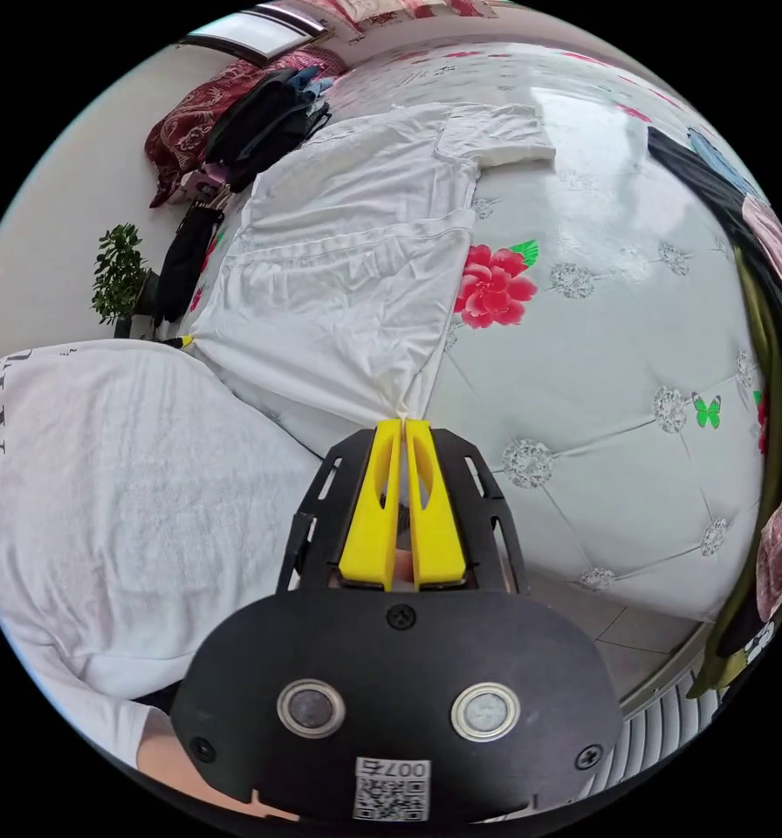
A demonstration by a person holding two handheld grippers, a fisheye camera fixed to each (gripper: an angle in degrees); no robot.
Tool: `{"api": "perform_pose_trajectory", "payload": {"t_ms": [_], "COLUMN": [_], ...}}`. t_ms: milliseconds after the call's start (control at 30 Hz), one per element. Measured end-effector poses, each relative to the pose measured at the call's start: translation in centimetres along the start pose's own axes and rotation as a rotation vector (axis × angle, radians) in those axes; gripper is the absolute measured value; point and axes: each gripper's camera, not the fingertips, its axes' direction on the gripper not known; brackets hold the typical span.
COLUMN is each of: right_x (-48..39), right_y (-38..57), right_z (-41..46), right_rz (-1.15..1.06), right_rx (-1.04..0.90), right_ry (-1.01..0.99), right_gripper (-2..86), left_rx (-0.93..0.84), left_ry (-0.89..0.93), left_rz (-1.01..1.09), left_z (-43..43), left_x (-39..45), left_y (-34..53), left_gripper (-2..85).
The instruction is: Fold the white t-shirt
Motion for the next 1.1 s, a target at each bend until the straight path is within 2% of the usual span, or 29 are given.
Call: {"api": "perform_pose_trajectory", "payload": {"t_ms": [600, 667, 767, 867, 967, 1100], "right_x": [6.5, 7.4, 8.3, 8.2, 6.7, 0.9], "right_y": [-5.0, -5.1, -5.3, -6.6, -11.3, -23.3], "right_z": [8.9, 9.6, 9.5, 7.8, 7.4, 10.6], "right_rz": [-0.047, -0.022, 0.030, 0.025, -0.076, -0.329], "right_rx": [-0.111, -0.104, -0.080, 0.023, 0.096, 0.139], "right_ry": [0.066, 0.052, 0.165, 0.230, 0.234, 0.167], "right_gripper": [-0.1, 0.2, 0.9, 1.7, 3.2, 5.2], "left_rx": [0.003, 0.026, 0.062, 0.116, 0.226, 0.373], "left_ry": [-0.115, -0.082, -0.060, -0.048, -0.037, 0.092], "left_rz": [-0.002, -0.024, -0.081, -0.145, -0.183, -0.219], "left_z": [-0.5, -1.2, -3.3, -6.1, -8.6, -10.0], "left_x": [-1.7, -2.5, -4.2, -6.4, -8.3, -11.6], "left_y": [1.9, 2.2, 3.3, 4.2, 3.3, -1.7], "left_gripper": [-0.9, -0.9, -0.9, -0.8, -0.3, 3.4]}}
